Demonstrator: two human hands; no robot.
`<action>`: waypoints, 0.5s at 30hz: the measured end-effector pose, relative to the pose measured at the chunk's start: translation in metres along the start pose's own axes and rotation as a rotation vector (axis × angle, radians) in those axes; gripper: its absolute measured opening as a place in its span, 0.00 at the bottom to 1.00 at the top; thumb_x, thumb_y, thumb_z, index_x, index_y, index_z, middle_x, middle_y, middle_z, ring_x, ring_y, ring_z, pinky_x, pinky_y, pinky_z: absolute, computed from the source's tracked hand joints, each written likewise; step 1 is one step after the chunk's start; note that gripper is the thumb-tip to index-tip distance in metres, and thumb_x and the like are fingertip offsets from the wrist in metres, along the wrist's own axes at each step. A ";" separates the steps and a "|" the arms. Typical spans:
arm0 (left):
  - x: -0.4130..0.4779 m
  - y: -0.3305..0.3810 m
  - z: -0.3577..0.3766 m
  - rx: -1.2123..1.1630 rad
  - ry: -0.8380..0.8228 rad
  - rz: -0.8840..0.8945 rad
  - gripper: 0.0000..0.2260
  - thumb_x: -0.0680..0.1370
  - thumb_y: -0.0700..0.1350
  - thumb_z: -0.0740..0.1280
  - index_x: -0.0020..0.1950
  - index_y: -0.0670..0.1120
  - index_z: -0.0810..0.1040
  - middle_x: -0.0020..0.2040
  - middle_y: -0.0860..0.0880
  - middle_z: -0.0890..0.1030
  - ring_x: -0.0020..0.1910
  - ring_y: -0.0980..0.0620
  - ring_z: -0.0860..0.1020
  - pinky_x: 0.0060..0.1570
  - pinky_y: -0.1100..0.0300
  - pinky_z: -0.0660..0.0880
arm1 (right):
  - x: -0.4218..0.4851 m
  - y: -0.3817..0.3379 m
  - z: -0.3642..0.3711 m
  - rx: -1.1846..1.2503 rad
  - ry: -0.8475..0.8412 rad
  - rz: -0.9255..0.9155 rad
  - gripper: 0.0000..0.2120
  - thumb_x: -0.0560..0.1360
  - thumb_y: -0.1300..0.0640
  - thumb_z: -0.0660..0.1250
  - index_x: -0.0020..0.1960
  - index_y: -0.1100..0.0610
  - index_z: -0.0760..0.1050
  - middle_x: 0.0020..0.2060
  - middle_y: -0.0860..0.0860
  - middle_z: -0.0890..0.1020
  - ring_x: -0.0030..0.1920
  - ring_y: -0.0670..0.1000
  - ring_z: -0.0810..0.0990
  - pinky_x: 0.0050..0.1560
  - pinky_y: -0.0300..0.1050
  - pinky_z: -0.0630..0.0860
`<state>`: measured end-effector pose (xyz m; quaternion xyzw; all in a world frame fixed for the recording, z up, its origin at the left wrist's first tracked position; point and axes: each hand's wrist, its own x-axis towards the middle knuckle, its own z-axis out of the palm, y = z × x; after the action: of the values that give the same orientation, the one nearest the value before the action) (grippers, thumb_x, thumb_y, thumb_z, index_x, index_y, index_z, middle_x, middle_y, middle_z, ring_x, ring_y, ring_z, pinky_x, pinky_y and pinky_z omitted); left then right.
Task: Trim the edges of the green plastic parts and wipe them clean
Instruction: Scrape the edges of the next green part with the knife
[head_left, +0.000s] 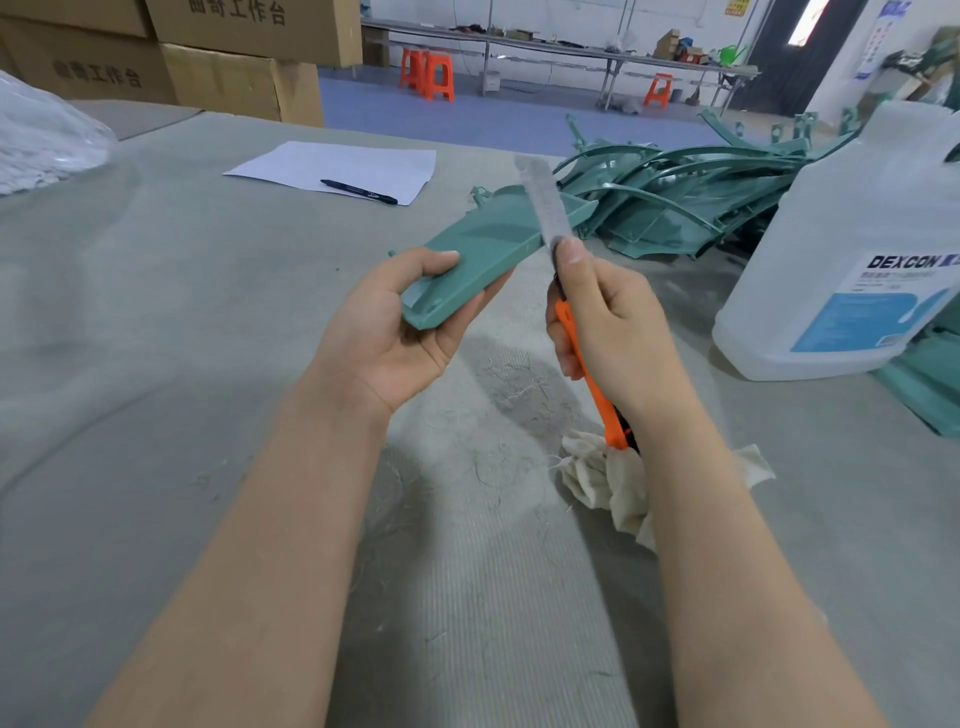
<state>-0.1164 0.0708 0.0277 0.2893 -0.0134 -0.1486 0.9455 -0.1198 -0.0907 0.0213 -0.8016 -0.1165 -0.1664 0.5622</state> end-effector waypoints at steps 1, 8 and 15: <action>0.000 0.000 0.000 -0.006 0.009 0.003 0.17 0.71 0.35 0.64 0.60 0.34 0.75 0.46 0.38 0.84 0.43 0.44 0.85 0.29 0.64 0.79 | -0.001 0.000 0.002 -0.008 -0.023 -0.006 0.23 0.83 0.47 0.55 0.33 0.58 0.67 0.24 0.53 0.71 0.23 0.49 0.68 0.25 0.40 0.68; 0.000 0.002 0.000 -0.089 -0.013 -0.015 0.15 0.69 0.34 0.64 0.55 0.33 0.76 0.46 0.38 0.83 0.42 0.44 0.85 0.29 0.65 0.79 | -0.001 0.001 0.005 -0.017 0.056 -0.068 0.23 0.83 0.49 0.56 0.32 0.56 0.68 0.23 0.49 0.71 0.23 0.48 0.70 0.27 0.42 0.68; -0.001 0.001 0.001 -0.095 -0.030 -0.044 0.14 0.70 0.34 0.63 0.54 0.33 0.76 0.48 0.37 0.83 0.42 0.45 0.85 0.28 0.65 0.78 | 0.002 0.003 -0.003 0.018 0.167 -0.045 0.24 0.84 0.48 0.53 0.34 0.60 0.67 0.25 0.53 0.71 0.24 0.48 0.69 0.26 0.41 0.68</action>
<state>-0.1171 0.0714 0.0296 0.2421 -0.0142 -0.1741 0.9544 -0.1176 -0.0944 0.0200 -0.7770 -0.0888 -0.2444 0.5733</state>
